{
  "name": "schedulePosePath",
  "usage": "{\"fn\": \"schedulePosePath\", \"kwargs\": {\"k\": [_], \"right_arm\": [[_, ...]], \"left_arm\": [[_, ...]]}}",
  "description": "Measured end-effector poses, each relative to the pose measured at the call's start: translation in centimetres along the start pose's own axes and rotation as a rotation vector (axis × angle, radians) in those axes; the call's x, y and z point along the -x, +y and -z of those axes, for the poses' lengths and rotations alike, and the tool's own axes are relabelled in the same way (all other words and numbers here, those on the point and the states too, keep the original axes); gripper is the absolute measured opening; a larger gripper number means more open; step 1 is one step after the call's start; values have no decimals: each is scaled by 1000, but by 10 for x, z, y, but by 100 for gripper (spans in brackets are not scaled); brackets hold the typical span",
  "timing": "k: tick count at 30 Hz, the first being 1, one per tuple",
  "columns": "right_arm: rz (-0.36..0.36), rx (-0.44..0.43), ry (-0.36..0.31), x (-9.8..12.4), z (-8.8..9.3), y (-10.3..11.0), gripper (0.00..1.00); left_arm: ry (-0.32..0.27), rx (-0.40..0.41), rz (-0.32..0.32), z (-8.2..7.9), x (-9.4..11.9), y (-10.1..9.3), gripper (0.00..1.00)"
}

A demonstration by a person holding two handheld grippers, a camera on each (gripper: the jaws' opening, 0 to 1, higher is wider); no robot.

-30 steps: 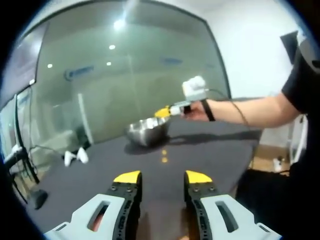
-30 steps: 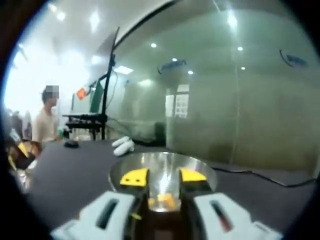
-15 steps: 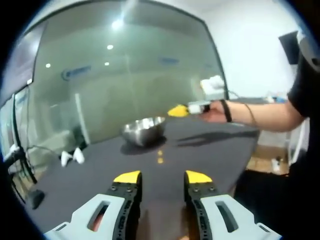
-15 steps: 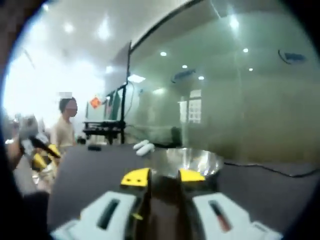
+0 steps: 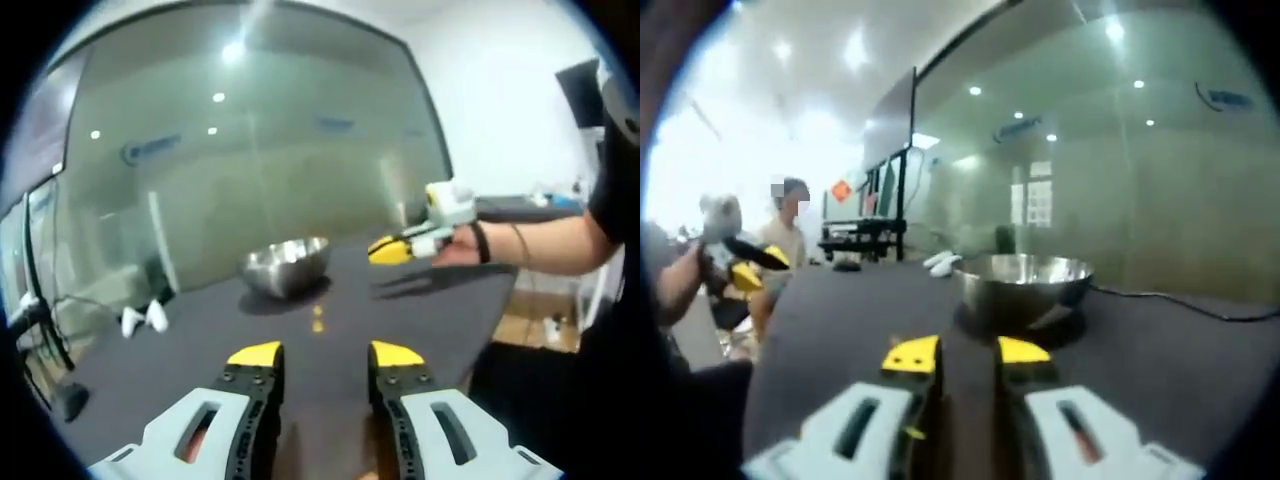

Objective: Pick up the QQ candy scattered on the table and place it into the stainless steel bowl on the table

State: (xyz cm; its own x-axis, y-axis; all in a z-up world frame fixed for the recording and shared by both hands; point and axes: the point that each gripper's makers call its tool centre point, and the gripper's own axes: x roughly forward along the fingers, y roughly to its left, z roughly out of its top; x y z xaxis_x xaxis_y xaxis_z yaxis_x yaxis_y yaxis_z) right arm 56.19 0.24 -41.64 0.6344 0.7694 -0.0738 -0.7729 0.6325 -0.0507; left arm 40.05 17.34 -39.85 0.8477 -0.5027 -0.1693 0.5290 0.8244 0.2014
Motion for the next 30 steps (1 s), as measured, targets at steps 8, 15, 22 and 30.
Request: {"fn": "schedulePosePath", "kwargs": {"k": [8, 15, 22, 30], "right_arm": [[-32, -19, 63, -20, 24, 6, 21], [-88, 21, 125, -44, 31, 23, 20], [-168, 2, 192, -71, 43, 39, 21], [-216, 39, 234, -97, 45, 48, 21]], "left_arm": [[2, 15, -20, 4, 5, 6, 35], [8, 20, -22, 8, 7, 8, 35], [2, -1, -30, 1, 9, 9, 35], [11, 6, -30, 4, 11, 10, 35]]}}
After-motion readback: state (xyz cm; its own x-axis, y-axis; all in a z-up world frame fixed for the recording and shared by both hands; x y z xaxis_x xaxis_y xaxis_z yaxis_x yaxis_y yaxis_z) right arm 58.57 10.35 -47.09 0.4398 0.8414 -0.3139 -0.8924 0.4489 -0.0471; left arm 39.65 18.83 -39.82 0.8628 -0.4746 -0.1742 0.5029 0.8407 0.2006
